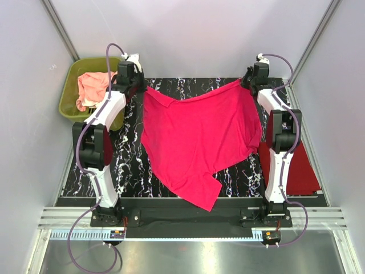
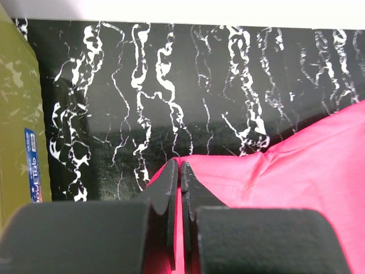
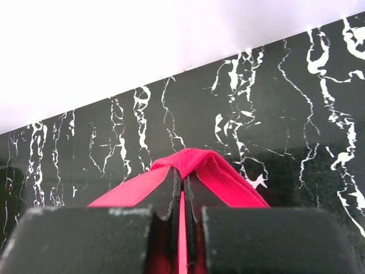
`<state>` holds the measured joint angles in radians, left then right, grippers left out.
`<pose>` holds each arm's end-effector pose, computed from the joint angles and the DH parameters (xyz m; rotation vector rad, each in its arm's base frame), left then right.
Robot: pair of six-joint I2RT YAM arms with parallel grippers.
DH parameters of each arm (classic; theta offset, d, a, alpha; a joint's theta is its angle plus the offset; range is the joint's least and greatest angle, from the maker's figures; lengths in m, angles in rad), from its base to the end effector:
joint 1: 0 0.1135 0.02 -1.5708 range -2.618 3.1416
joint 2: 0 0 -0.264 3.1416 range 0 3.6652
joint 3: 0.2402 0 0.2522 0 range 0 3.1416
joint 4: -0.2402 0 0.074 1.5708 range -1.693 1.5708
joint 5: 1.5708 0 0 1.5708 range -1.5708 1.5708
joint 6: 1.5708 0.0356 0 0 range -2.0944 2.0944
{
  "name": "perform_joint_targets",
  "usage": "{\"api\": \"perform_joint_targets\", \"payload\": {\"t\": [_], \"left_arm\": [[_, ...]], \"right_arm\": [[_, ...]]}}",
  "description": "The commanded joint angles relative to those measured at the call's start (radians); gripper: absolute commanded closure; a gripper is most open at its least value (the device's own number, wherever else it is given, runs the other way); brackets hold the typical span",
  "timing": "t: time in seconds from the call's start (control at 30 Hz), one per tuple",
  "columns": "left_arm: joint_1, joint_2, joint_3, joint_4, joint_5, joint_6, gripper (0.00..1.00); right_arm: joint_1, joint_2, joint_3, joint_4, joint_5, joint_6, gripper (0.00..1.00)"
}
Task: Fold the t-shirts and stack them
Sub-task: Flatten the tshirt out
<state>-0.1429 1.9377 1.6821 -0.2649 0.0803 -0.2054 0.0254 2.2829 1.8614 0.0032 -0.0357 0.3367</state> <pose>0.4567 -0.0686 0.3016 -0.0168 2.1029 -0.2943 0.5405 0.0150 0.2234 0.2869 1.9781 0.2690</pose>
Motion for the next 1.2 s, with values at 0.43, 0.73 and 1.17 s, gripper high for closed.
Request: {"api": "perform_joint_targets", "payload": {"t": [0.43, 0.73, 1.17], "left_arm": [[0.006, 0.124, 0.246, -0.034, -0.157, 0.077, 1.00], [0.020, 0.158, 0.329, -0.036, -0.221, 0.124, 1.00], [0.000, 0.153, 0.376, -0.169, -0.122, 0.052, 1.00]], "right_arm": [[-0.018, -0.016, 0.065, -0.031, 0.020, 0.143, 1.00], [-0.016, 0.035, 0.146, -0.069, -0.047, 0.170, 0.94], [-0.016, 0.110, 0.326, -0.181, -0.049, 0.073, 0.99]]}}
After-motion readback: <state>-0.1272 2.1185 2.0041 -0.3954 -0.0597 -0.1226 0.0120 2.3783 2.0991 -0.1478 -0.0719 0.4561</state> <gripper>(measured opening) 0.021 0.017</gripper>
